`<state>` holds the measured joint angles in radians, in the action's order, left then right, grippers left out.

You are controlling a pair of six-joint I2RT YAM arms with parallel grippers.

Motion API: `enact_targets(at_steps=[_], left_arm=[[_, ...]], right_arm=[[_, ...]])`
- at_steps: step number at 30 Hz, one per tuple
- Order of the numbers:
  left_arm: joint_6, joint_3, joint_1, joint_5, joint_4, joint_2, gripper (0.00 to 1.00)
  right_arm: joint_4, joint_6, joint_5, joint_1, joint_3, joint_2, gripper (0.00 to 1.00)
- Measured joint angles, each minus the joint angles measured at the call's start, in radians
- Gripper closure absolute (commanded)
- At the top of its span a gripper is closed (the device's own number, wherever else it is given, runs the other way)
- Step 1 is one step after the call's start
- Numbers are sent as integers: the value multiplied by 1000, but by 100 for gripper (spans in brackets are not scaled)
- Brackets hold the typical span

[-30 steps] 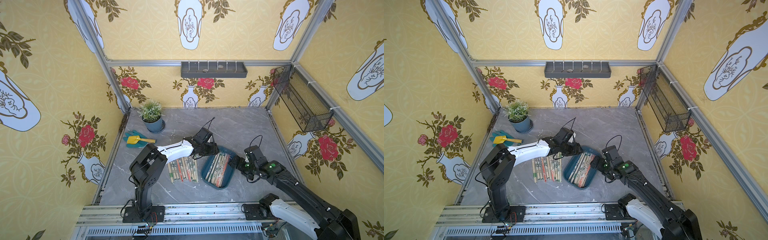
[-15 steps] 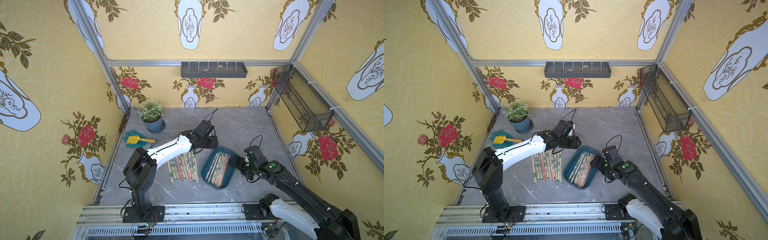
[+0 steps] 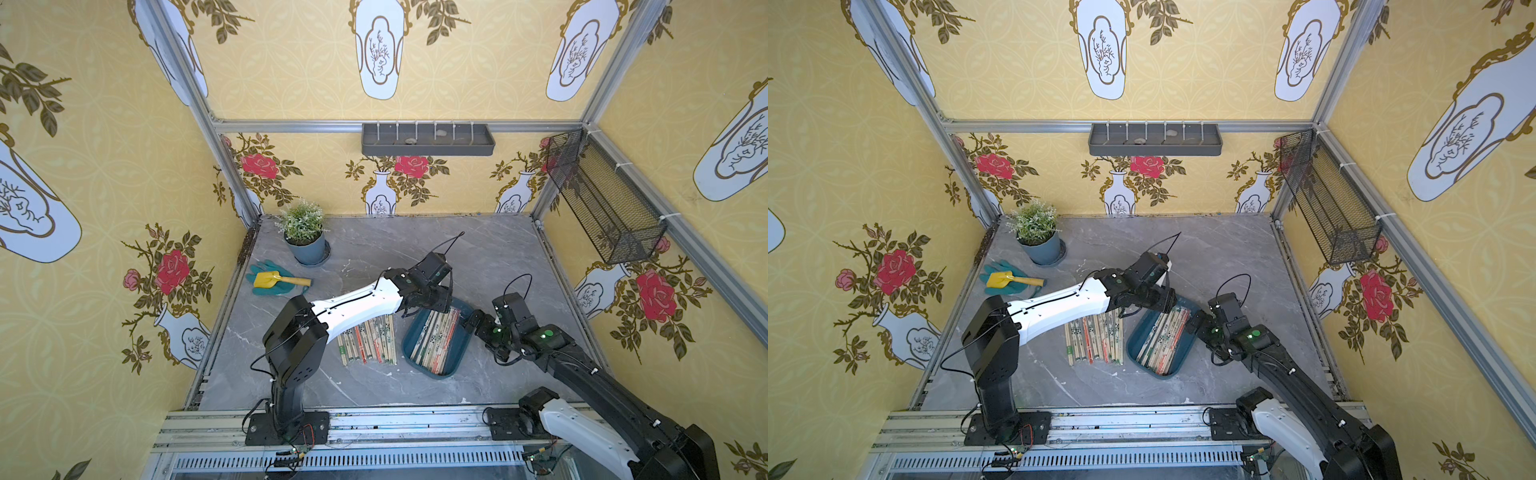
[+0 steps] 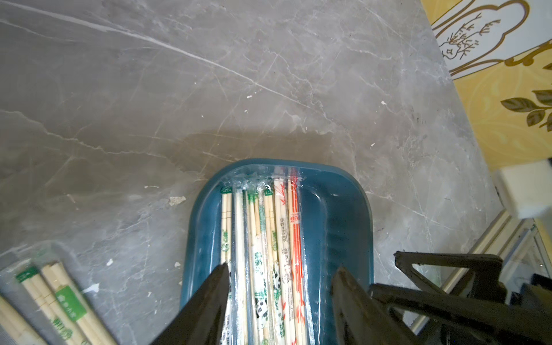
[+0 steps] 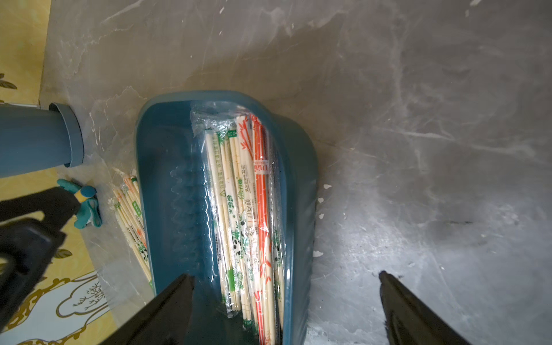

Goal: Take the paired disposable chopsticks out of the storage box
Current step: Pick up the paired disposable chopsticks from the storage box.

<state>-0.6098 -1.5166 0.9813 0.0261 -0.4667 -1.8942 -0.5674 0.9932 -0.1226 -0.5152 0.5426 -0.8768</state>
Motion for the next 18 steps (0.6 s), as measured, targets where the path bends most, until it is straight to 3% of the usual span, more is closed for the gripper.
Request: enact_targets(at_steps=[18], left_arm=[[5,-4,37,-3,-6,-118,42]], right_arm=[[-2,11,-6,36,-45,28,3]])
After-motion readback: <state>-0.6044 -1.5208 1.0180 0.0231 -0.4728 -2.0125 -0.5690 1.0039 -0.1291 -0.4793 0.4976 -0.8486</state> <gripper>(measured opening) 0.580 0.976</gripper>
